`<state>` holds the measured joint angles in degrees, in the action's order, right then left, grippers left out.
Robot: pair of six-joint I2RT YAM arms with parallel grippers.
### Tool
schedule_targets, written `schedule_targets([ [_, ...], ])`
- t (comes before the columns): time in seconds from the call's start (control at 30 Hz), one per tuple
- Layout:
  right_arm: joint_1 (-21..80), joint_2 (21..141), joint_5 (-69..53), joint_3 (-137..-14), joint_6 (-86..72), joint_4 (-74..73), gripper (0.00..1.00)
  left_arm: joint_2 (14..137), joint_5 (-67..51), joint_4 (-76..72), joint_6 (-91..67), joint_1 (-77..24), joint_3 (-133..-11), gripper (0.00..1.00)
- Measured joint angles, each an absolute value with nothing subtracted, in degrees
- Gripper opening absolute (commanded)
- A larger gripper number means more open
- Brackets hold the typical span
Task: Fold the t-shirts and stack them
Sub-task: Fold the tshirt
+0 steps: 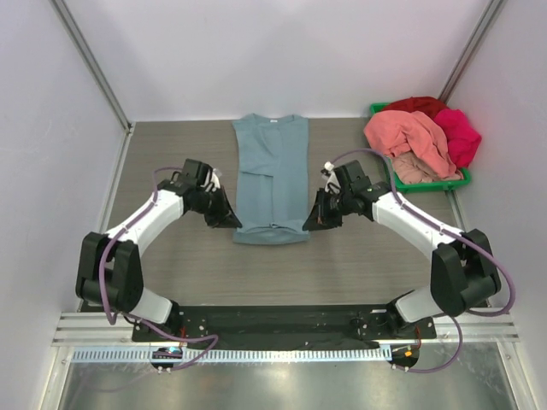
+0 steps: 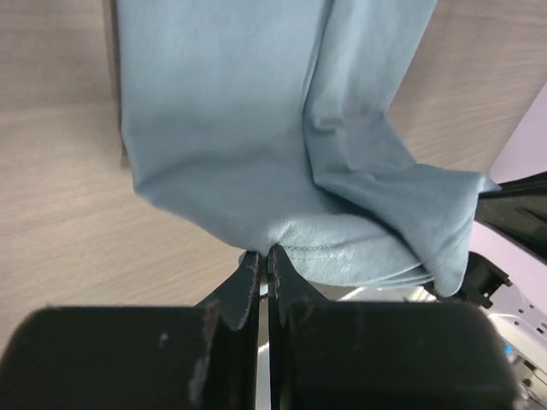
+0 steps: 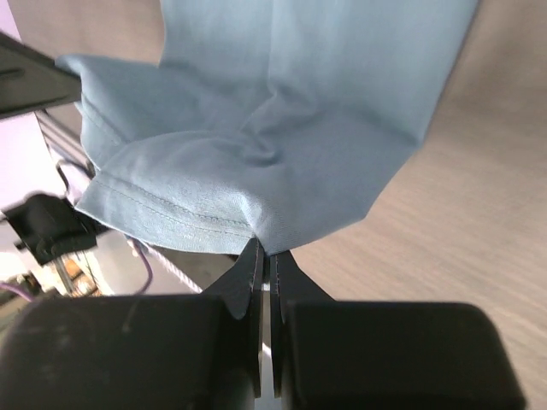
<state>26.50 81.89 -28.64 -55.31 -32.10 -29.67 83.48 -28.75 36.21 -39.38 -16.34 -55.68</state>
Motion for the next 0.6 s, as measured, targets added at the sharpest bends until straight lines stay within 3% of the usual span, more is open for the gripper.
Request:
schedule_targets([
  [0.6, 19.2, 99.9, -29.3, -71.0, -31.9, -22.5, 0.02, 100.4, -24.9, 35.4, -33.8, -13.5, -73.7, 0.0],
])
